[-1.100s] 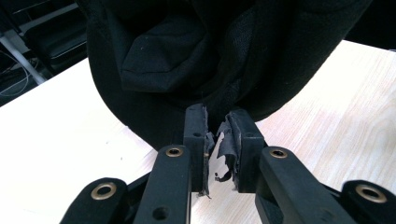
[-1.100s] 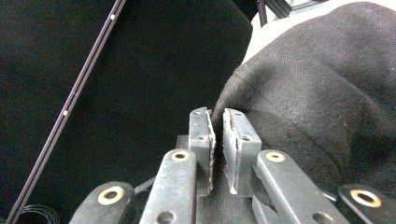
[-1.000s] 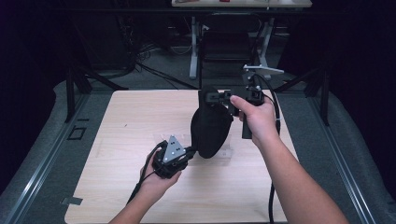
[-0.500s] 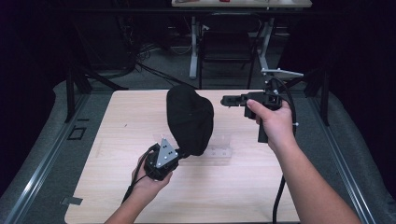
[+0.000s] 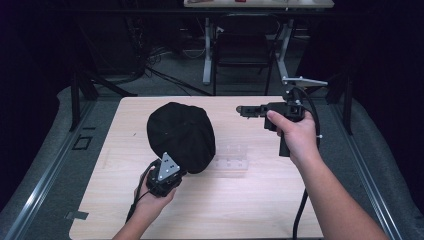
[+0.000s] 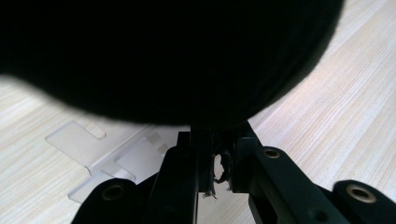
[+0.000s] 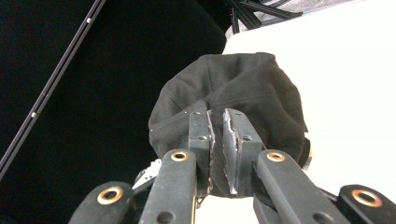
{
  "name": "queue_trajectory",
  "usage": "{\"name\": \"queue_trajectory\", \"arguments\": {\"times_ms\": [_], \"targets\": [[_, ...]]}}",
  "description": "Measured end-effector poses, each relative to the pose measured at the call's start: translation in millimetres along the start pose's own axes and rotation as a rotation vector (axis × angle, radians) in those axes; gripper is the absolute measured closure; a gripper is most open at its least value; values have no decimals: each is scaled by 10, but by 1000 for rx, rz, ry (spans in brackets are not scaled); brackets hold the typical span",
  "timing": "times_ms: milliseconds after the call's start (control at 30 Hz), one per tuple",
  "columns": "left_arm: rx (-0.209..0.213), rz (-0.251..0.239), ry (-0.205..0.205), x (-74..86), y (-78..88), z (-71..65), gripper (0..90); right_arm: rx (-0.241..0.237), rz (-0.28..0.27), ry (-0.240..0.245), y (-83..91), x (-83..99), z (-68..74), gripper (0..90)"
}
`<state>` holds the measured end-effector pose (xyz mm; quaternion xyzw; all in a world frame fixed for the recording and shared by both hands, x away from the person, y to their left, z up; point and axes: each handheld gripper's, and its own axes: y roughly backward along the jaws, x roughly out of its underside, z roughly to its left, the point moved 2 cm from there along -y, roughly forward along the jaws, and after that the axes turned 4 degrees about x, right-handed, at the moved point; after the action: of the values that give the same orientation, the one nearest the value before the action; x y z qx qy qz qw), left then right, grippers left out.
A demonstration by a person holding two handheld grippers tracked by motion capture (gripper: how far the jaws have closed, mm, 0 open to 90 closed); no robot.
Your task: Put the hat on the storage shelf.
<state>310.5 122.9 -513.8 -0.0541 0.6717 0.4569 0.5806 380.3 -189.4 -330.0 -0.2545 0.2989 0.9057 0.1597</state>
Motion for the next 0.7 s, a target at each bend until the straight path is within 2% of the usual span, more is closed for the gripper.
{"name": "queue_trajectory", "arguments": {"times_ms": [167, 233, 267, 300, 333, 500, 533, 700], "targets": [[7, -12, 19, 44, 11, -5, 816, 14, -2, 1, 8, 39, -39, 797], [7, -17, 33, 65, 14, -1, 760, 26, 1, 5, 25, 63, -73, 794], [29, -35, 65, 89, 33, 14, 723, 44, 0, 9, 44, 87, -105, 791], [29, -35, 65, 89, 33, 14, 703, 44, 0, 9, 44, 87, -105, 791], [42, -45, 88, 118, 61, 27, 682, 59, -5, 16, 68, 113, -133, 788], [56, -56, 118, 188, 128, 52, 592, 77, -4, 14, 120, 193, -216, 780], [59, -63, 135, 232, 167, 69, 572, 103, -11, 25, 151, 244, -261, 774], [58, -75, 171, 322, 242, 125, 522, 129, -7, 40, 198, 333, -323, 767]]}}
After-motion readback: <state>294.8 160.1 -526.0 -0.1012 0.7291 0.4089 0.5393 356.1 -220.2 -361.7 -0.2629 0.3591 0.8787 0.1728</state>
